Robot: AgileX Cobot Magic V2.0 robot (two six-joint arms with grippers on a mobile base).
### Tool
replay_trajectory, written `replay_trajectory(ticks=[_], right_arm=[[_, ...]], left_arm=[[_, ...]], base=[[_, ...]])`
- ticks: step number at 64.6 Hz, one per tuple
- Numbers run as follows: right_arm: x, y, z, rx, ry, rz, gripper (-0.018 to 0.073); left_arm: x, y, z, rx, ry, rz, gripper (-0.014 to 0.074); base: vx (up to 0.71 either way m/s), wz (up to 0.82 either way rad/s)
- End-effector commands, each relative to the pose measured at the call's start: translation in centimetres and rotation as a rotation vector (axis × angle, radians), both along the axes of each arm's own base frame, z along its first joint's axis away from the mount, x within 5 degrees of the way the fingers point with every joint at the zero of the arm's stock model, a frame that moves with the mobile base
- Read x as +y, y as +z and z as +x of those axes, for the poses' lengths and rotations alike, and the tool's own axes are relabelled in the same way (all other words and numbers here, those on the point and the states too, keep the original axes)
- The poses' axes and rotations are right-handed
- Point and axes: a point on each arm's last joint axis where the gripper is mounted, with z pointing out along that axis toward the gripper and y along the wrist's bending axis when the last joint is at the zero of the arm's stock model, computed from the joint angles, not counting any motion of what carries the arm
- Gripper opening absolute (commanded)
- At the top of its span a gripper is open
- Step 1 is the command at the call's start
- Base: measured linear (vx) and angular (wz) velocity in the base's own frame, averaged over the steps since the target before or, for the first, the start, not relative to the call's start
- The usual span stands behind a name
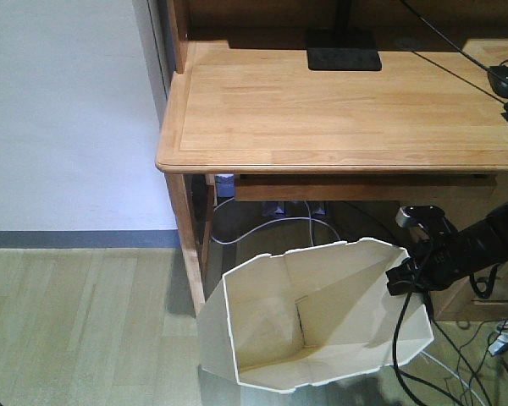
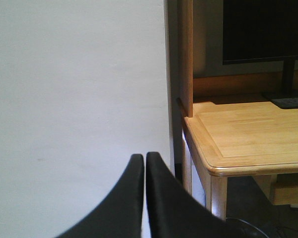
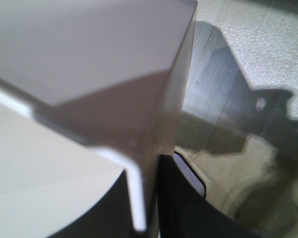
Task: Move trash bin to bedside with robot
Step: 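Hold the bin in the right gripper while the base turns toward the bed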
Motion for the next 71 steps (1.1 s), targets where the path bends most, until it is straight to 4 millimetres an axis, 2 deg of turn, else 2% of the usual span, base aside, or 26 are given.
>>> replay_trajectory(ticks=[1, 44, 71], right_arm=[[1.11, 3.14, 0.53, -0.022, -0.017, 0.168, -0.0005], [1.11, 3.14, 0.53, -0.022, -0.017, 0.168, -0.0005], [1.11, 3.14, 0.53, -0.022, -0.017, 0.168, -0.0005]], left_arm=[[-0.06, 0.32, -0.03, -0.070, -0.009, -0.022, -0.0006], [-0.06, 0.32, -0.03, -0.070, -0.009, -0.022, -0.0006], [-0.06, 0.32, -0.03, -0.070, -0.009, -0.022, -0.0006]], base=[[0.00, 0.00], [-0.01, 0.04], [-0.06, 0.44]])
